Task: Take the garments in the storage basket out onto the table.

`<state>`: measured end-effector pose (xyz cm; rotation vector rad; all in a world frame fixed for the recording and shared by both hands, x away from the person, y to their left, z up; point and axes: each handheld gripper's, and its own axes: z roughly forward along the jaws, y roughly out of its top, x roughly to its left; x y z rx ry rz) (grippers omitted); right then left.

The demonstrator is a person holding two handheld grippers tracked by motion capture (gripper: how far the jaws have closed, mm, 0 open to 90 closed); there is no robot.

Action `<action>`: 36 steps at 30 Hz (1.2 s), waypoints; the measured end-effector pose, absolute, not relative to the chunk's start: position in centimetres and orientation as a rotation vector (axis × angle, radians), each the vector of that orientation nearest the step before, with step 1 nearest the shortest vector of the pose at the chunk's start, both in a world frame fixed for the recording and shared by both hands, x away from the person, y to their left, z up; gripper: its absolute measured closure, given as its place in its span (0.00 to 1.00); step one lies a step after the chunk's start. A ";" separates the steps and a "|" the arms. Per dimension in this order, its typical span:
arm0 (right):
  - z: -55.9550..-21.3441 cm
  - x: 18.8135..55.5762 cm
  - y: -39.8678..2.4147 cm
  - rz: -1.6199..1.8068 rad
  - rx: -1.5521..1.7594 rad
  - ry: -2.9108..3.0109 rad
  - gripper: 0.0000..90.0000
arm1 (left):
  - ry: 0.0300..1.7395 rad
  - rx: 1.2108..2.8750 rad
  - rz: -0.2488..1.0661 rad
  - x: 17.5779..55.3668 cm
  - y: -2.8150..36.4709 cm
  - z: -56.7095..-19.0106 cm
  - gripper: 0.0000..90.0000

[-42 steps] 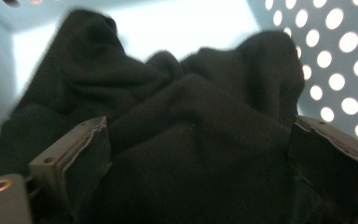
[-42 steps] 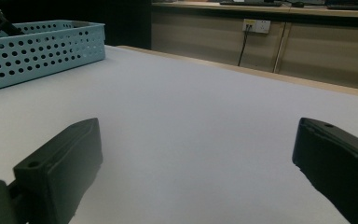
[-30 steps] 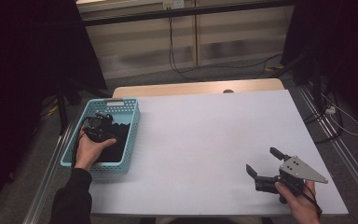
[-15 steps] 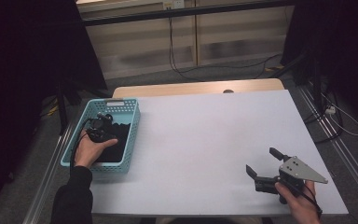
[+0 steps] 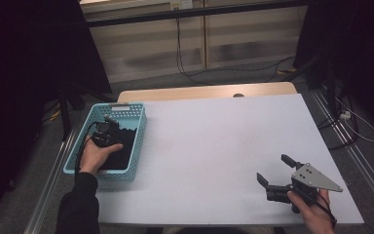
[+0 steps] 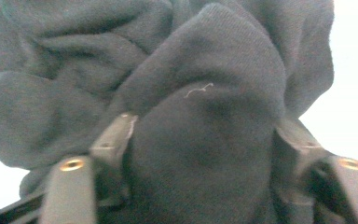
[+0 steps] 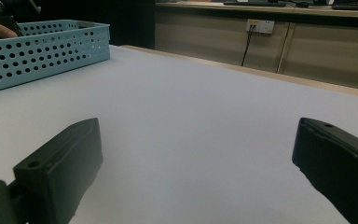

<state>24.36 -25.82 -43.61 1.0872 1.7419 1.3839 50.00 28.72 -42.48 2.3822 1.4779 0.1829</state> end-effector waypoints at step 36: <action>-43.7 24.5 -26.0 1.378 1.113 1.727 0.01 | 1.370 2.115 0.413 47.1 29.9 -36.7 0.77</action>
